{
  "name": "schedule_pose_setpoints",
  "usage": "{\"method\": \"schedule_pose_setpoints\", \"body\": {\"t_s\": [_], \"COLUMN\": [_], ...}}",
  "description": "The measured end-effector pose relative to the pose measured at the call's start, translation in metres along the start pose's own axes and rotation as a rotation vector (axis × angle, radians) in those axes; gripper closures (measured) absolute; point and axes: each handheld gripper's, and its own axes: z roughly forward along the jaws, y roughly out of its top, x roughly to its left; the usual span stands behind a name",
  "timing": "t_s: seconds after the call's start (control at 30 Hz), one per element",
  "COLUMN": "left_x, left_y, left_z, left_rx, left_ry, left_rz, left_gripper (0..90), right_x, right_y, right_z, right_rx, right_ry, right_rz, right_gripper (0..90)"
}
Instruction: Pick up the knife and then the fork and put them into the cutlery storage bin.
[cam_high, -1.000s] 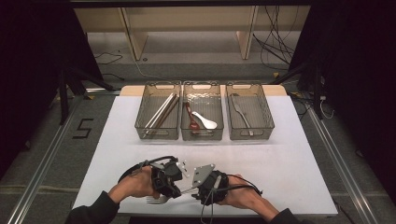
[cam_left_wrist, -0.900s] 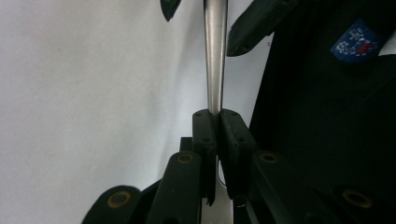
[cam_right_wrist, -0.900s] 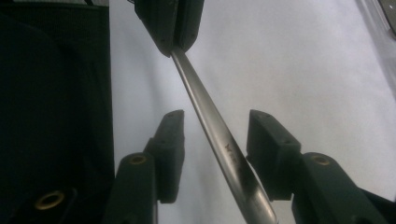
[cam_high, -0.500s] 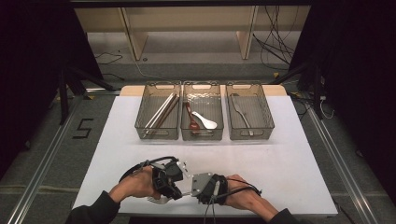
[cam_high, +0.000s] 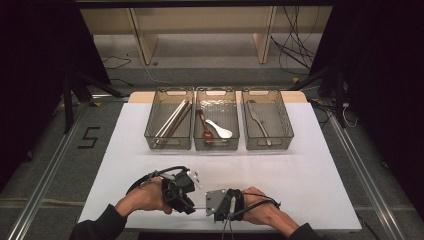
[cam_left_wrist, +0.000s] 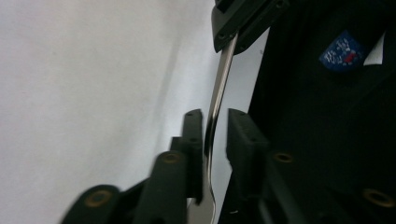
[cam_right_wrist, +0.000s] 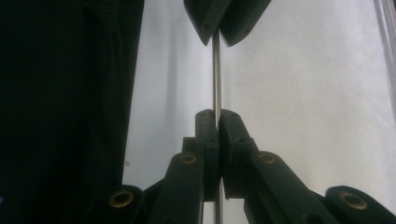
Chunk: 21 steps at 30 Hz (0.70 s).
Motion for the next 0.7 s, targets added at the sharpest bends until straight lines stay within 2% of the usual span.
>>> {"method": "schedule_pose_setpoints", "body": {"t_s": [0.17, 0.33, 0.57, 0.7], "left_x": [0.002, 0.004, 0.009, 0.012], "left_y": [-0.002, -0.004, -0.01, -0.014], "left_z": [-0.009, -0.019, -0.031, -0.037], "left_rx": [-0.052, -0.142, -0.259, -0.316], "left_ry": [0.049, 0.119, 0.19, 0.225], "left_rz": [-0.012, -0.054, -0.098, -0.121], "left_gripper": [56.1, 41.5, 32.6, 29.4], "right_x": [-0.004, -0.009, -0.019, -0.026], "right_y": [-0.004, -0.009, -0.02, -0.026], "right_z": [-0.001, -0.004, -0.011, -0.014], "right_rx": [0.014, 0.022, 0.028, 0.04], "right_ry": [-0.025, -0.051, -0.094, -0.119], "right_rz": [0.013, 0.048, 0.111, 0.127], "right_gripper": [87.9, 87.9, 87.8, 87.7]}}
